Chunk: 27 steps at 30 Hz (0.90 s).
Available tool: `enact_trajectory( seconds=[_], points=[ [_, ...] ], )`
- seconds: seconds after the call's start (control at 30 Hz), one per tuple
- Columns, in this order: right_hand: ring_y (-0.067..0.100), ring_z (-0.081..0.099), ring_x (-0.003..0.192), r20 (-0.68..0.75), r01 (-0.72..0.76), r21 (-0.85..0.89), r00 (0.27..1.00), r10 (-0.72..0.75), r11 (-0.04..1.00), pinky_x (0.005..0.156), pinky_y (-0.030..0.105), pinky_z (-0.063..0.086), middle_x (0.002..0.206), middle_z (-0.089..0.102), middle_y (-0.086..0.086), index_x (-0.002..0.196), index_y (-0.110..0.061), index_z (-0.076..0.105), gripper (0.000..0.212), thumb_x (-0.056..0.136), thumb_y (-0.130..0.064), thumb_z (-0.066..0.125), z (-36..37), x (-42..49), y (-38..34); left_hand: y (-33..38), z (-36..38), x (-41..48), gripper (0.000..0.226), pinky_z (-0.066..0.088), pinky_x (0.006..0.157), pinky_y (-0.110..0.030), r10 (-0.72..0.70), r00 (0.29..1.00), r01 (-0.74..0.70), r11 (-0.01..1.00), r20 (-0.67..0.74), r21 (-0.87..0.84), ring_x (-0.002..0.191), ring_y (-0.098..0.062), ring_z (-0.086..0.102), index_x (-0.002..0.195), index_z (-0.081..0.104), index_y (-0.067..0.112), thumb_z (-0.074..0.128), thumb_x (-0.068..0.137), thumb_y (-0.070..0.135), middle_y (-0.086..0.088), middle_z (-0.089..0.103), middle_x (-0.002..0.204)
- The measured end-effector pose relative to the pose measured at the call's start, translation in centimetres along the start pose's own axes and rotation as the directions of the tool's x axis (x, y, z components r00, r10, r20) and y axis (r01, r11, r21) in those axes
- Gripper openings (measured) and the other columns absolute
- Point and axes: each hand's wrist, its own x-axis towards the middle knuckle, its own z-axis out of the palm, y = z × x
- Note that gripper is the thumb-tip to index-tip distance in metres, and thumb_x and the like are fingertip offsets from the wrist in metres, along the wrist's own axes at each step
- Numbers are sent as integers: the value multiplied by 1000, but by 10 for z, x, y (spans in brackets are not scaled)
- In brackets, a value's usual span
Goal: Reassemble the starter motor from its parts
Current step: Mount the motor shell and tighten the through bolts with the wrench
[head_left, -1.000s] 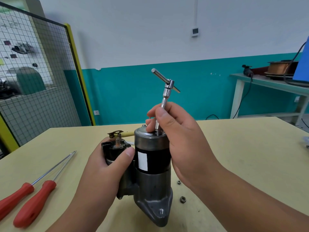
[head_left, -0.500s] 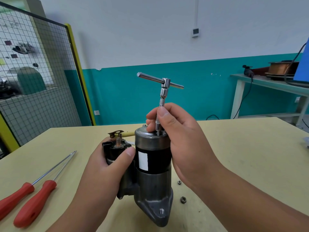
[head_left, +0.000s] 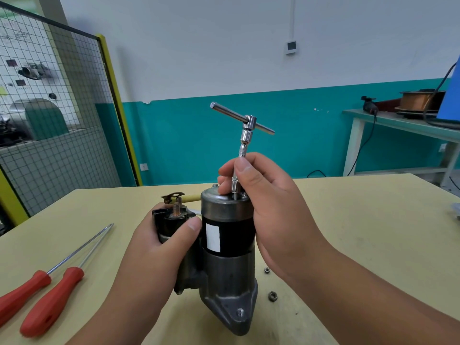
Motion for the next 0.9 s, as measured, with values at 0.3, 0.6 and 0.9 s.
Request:
enact_trajectory(
  seconds=[0.3,0.6,0.9],
  points=[
    [8,66,81,-2,-7,15,1000,7,1000,85,35,57,80,70,-5,85,-36,72,21,94,-45,56,0,0,-1,2,1,-1,47,55,40,-43,15,1000,-14,999,-19,34,73,-31,79,99,74,45,72,59,68,3,78,87],
    [8,68,85,-4,-13,17,1000,13,1000,83,29,59,81,71,-4,84,-37,72,20,93,-45,55,1,0,0,2,1,-1,45,48,38,-34,6,1000,-5,999,-23,43,67,-31,78,95,74,45,70,58,69,1,78,86],
    [8,68,85,-3,-24,21,1000,24,999,83,32,59,83,72,-3,85,-38,72,19,93,-44,56,1,0,0,1,0,0,44,46,37,-30,11,1000,-11,998,-7,60,66,-30,75,94,75,41,69,60,68,1,76,81]
  ],
)
